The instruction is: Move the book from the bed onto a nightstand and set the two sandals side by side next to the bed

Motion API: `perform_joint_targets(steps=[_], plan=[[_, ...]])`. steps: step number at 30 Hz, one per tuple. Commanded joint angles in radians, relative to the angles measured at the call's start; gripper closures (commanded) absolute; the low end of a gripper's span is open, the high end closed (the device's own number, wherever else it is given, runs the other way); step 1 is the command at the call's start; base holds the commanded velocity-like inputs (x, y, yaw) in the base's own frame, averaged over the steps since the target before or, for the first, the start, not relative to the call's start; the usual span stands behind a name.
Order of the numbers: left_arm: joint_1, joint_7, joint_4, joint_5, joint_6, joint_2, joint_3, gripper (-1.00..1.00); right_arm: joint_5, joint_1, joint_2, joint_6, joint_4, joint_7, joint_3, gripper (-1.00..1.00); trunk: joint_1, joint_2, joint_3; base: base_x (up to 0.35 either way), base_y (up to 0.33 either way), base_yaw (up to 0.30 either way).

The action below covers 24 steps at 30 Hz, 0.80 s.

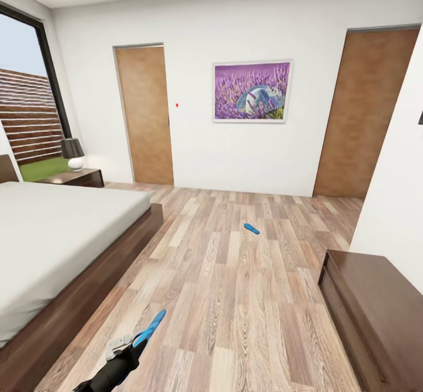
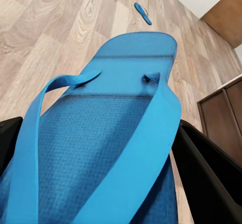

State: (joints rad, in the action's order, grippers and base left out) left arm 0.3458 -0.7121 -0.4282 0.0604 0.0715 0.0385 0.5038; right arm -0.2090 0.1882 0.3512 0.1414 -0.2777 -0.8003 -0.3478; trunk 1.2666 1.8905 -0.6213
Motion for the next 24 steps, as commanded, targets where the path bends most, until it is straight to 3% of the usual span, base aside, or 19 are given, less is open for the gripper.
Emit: perform_joint_targets(steps=[1, 24], plan=[[0.001, -0.004, 0.001, 0.001, 0.002, 0.000, 0.004, 1.00, -0.009, 0.001, 0.000, 0.010, 0.000, -0.004, -0.002, -1.00, 0.000, 0.001, -0.003, 0.000, 0.000, 0.000], [0.001, -0.004, 0.002, 0.001, 0.002, 0.000, 0.002, 1.00, -0.009, 0.001, 0.000, 0.010, -0.001, -0.004, -0.002, -1.00, 0.000, 0.001, -0.039, 0.000, 0.000, 0.000]])
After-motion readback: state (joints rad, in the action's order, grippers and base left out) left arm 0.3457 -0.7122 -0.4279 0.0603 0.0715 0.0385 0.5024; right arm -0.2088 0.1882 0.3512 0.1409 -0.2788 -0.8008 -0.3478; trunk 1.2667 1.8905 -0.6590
